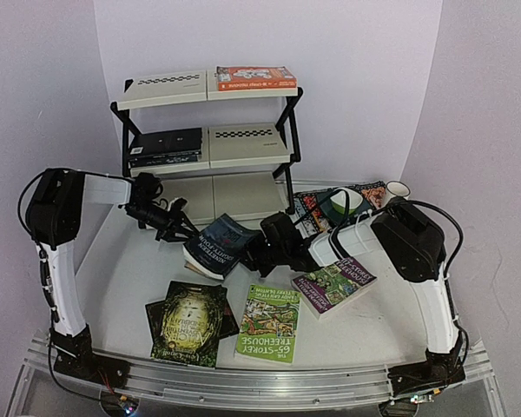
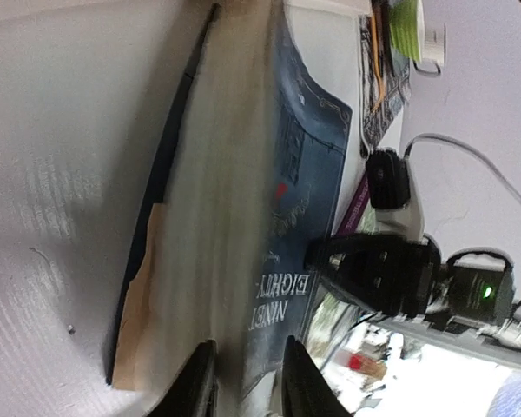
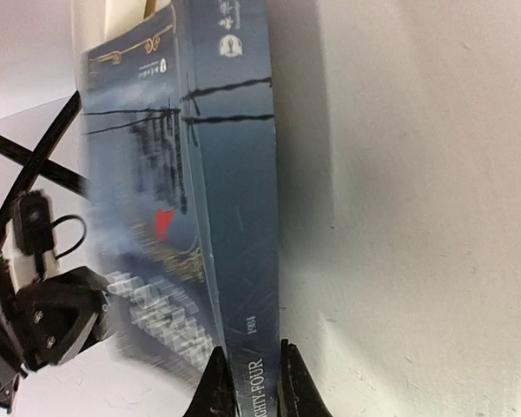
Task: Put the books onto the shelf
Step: Pass from the left arm to the right
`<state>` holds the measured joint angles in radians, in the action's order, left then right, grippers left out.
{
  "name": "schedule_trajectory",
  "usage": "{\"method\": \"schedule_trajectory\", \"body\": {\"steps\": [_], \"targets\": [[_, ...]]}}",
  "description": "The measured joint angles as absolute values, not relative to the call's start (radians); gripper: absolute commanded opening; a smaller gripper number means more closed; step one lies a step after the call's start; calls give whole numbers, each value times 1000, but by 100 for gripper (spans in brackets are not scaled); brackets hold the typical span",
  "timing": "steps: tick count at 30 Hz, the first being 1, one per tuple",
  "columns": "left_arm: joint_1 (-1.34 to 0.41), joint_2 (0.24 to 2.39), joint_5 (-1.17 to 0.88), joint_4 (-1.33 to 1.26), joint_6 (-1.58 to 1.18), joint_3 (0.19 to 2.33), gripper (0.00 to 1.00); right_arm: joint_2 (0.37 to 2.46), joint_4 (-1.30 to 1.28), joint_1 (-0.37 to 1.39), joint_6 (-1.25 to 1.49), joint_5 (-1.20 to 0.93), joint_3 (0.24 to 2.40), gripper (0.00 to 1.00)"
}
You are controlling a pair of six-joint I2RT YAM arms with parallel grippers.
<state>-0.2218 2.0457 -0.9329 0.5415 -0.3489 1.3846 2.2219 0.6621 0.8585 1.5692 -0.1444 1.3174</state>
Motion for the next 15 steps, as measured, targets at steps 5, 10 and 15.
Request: {"method": "schedule_trajectory", "body": {"steps": [5, 10, 15], "targets": [[-241, 1908, -823, 568, -284, 1351, 68, 2214, 651, 855, 1579, -132, 1291, 0], [-291, 1732, -690, 578, -229, 1286, 76, 2183, 643, 852, 1588, -120, 1271, 0], [-382, 1599, -538, 586, -168, 1244, 80, 2159, 621, 852, 1600, -112, 1268, 0]]}}
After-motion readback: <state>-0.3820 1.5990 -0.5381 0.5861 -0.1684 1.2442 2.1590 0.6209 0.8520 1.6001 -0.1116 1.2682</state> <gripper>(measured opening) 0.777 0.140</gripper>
